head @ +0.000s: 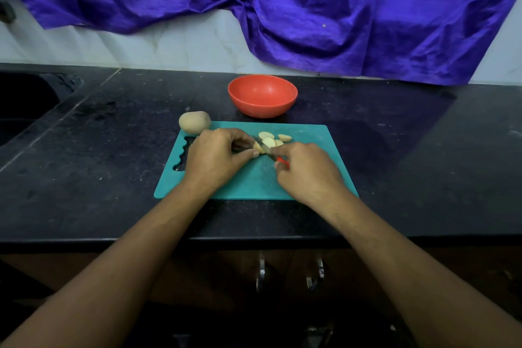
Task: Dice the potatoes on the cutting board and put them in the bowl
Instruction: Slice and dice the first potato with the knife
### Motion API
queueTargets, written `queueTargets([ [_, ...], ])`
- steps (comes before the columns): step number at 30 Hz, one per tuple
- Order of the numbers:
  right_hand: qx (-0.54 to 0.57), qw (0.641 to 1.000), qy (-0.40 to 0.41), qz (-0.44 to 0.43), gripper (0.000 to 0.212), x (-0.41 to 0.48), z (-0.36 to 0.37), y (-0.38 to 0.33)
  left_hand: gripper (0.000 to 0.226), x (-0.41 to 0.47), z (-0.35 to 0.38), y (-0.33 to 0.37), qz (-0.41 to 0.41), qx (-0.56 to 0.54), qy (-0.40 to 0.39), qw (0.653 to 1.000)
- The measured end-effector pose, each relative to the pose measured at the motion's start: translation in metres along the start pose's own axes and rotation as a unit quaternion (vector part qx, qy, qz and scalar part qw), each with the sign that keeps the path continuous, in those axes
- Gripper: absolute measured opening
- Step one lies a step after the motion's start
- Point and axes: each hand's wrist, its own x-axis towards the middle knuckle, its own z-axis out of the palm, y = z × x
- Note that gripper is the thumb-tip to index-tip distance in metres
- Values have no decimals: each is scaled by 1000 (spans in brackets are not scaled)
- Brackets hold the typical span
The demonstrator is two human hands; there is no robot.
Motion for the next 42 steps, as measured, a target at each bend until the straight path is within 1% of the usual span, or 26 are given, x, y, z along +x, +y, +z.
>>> queueTargets([
  [3, -19, 1000, 7, -12, 41, -1, -1, -1, 32, -1, -1, 2, 15, 19, -12, 1000],
  [7, -40, 999, 8, -23, 43, -3, -2, -1, 28, 0, -1, 3, 27, 45, -23, 998],
  [15, -52, 998, -3, -44, 44, -5, -6, 1, 31, 3, 5, 1, 58, 84, -38, 994],
  [20, -69, 996, -5, -49, 44, -6, -7, 2, 24, 4, 7, 0, 60, 101, -39, 992],
  [25, -64, 998, 8, -28, 43, -3, -3, 5, 15, 4, 4, -3, 33, 46, -25, 998],
  [30, -41, 999, 3, -21, 43, -1, -2, 9, 15, 3, 3, -4, 28, 3, -27, 999],
  [39, 49, 997, 50, -19, 39, -2, 4, 22, 14, 4, 2, -8, 9, -55, -26, 998],
  [42, 47, 997, 49, -20, 39, -1, 5, 22, 17, 3, -1, -7, -10, -86, -26, 996],
])
